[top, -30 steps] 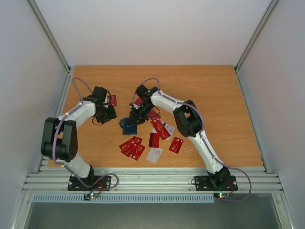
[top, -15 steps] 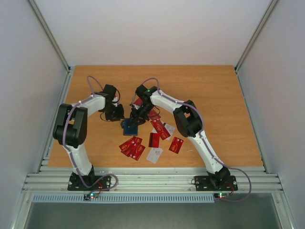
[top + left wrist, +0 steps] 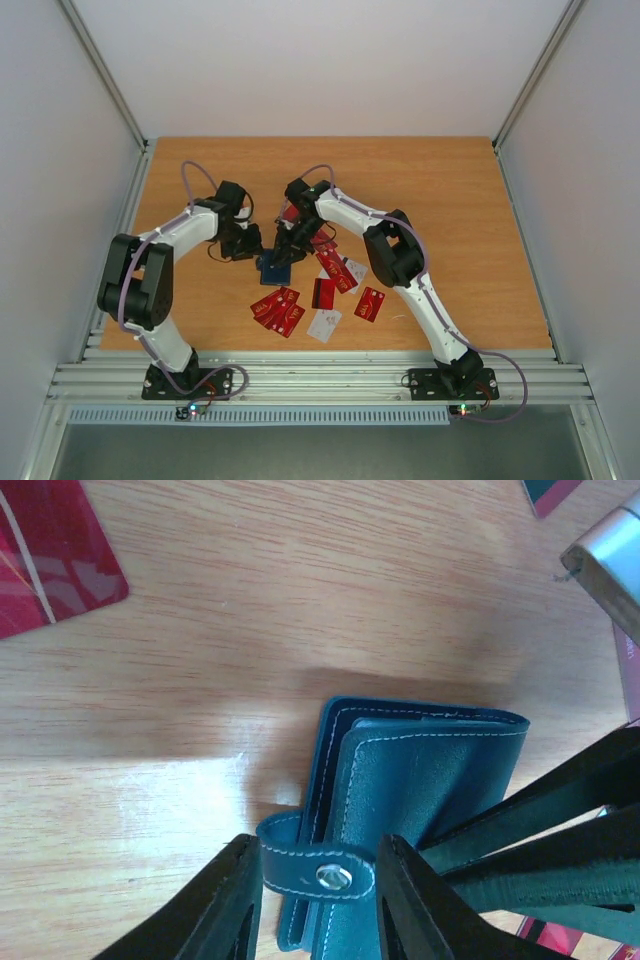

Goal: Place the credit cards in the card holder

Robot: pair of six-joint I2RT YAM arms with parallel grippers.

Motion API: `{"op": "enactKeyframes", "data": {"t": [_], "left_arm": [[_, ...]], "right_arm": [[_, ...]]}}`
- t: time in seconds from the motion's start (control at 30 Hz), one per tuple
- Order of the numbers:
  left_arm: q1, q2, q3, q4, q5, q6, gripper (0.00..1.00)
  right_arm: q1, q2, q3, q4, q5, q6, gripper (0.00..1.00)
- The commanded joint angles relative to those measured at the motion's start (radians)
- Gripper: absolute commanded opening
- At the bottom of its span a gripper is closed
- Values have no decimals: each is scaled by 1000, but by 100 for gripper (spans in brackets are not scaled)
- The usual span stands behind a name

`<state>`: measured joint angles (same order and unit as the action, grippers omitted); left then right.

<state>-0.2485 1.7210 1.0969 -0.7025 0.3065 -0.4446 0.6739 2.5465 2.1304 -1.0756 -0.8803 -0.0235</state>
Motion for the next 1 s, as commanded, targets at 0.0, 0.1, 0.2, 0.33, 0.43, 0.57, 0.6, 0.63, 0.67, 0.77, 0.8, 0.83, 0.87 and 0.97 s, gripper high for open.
{"op": "enactKeyframes", "data": {"t": [0.0,0.1,0.2,0.33,0.43,0.57,0.6,0.63,0.67,0.77,0.8,0.83,0.87,0.97], "left_arm": [[-1,-21,-15,-9,-10,-7,34],[-1,-15,-22,20,27,-3,34],[-2,-4,-39,61,89,-2,32],[-11,14,-53,90,142,3,27],[-13,0,-60,102,169,6,26],[-13,-38,-50,94,192,16,25],[-13,-55,-39,78,172,20,26],[-12,-67,-25,54,141,25,26],[-12,-77,-6,24,97,28,27],[-4,-80,54,-74,-38,32,31],[-3,-74,71,-102,-71,31,31],[1,-67,83,-118,-90,28,31],[4,-60,88,-129,-103,27,31],[6,-31,90,-147,-124,20,30]], "right_arm": [[-2,87,-41,-2,194,53,24],[-2,88,-40,3,193,67,24],[-2,92,-35,5,200,81,24],[-3,96,-30,15,201,102,23],[-5,98,-30,21,202,110,23],[-4,99,-28,25,202,114,22],[-4,98,-29,25,202,114,22],[-4,98,-31,24,201,113,22],[-4,98,-32,23,201,111,22],[-4,97,-37,23,203,111,22],[-4,95,-38,23,204,111,22],[-4,95,-39,23,205,111,22],[-4,94,-38,23,206,111,22],[-5,92,-38,26,207,114,22]]}}
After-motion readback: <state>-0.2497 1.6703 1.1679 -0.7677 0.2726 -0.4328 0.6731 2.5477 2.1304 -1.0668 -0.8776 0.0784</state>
